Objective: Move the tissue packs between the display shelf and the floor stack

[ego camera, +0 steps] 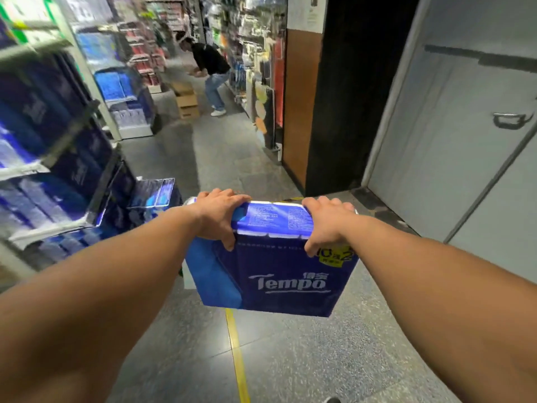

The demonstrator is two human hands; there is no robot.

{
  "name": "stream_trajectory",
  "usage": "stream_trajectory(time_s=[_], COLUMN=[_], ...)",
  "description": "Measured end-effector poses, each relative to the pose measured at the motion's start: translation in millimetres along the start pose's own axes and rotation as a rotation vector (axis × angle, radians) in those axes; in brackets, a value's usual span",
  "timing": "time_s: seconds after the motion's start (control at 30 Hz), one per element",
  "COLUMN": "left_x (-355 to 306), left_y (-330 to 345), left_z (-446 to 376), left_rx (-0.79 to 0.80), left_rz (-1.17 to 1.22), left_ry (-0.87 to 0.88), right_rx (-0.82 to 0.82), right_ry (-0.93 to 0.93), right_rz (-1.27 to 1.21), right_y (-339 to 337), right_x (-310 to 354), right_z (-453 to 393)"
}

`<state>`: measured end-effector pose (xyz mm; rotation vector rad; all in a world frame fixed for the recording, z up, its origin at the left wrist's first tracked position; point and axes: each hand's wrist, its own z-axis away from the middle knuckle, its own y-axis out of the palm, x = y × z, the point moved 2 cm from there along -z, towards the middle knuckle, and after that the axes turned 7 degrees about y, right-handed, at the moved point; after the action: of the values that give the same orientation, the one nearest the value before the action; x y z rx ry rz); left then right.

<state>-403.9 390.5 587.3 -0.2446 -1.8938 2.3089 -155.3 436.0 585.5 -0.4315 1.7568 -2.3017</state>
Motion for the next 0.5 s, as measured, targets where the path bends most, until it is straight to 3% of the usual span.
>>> stream_trajectory(time_s=[0.2,0.5], left_x=[86.9,203.5], left_y=[1.3,-28.0], left_z=[-105.3,-251.7], left_rx=[0.013,-0.022], left_rz=[0.060,0.112], left_ry=[-0.112,-0.298], right_rx=[0.029,0.049], right_ry=[-0.131,-0.295], right_rz=[0.032,0.171], right_y=[-16.1,-92.5], right_x=[8.4,34.5], right_z=[-167.7,-398.7])
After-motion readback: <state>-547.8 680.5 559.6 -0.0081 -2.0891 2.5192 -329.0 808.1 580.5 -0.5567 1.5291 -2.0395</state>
